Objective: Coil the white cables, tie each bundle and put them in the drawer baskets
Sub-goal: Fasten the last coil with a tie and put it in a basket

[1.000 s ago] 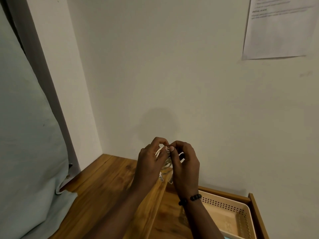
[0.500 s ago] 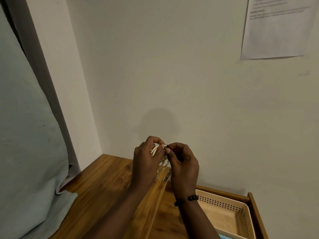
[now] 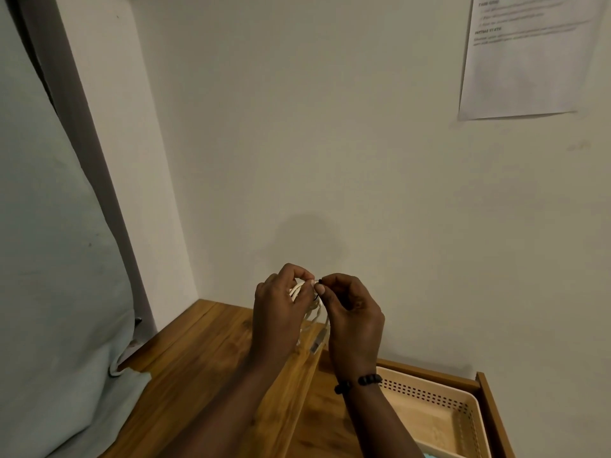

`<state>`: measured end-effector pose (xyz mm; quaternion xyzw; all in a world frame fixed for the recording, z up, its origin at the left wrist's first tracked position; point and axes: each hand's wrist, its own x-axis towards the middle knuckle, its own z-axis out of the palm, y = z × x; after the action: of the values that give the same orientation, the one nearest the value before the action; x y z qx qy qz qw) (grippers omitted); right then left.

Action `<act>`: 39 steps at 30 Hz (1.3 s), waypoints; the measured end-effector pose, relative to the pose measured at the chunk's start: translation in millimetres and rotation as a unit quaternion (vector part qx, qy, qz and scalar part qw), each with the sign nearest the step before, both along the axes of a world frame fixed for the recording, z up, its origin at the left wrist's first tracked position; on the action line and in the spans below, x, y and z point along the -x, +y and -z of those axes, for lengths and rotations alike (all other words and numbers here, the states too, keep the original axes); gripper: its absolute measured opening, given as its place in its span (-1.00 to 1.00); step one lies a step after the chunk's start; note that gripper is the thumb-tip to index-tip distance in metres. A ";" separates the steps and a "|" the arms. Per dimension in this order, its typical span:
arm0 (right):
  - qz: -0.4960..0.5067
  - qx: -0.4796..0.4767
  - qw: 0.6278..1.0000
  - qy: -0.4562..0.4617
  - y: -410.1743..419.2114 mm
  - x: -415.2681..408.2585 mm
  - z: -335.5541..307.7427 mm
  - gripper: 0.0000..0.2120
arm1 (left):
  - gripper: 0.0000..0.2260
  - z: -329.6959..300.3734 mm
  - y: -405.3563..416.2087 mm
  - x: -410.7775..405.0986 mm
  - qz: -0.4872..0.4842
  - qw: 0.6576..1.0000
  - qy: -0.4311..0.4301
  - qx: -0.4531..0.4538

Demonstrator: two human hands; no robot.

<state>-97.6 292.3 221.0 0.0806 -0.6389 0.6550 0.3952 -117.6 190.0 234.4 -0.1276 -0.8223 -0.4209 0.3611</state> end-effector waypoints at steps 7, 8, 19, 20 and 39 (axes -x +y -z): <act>-0.013 -0.004 1.000 -0.002 0.3 -1.3 -3.4 -0.87 | -0.88 -2.7 0.9 -2.7 -0.023 0.999 0.000 0.024; -0.015 0.000 1.000 -0.004 0.5 -1.2 -3.6 -0.87 | -0.88 -3.0 0.7 -3.3 -0.023 0.999 0.002 0.026; -0.030 0.052 0.998 -0.020 1.6 -1.9 -5.2 -0.90 | -0.87 -5.9 2.4 -6.3 -0.017 1.000 0.002 0.013; -0.030 0.052 0.998 -0.018 1.5 -1.9 -5.3 -0.90 | -0.87 -6.2 2.6 -6.3 -0.017 1.000 0.001 0.013; -0.024 0.059 0.998 -0.022 -4.8 2.8 -2.7 -0.89 | -0.83 -3.4 -2.4 -2.7 -0.016 1.000 0.006 0.003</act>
<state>-100.4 287.5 223.8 0.0577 -0.6054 0.7026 0.3695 -114.9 187.6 237.8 -0.1181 -0.8235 -0.4117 0.3719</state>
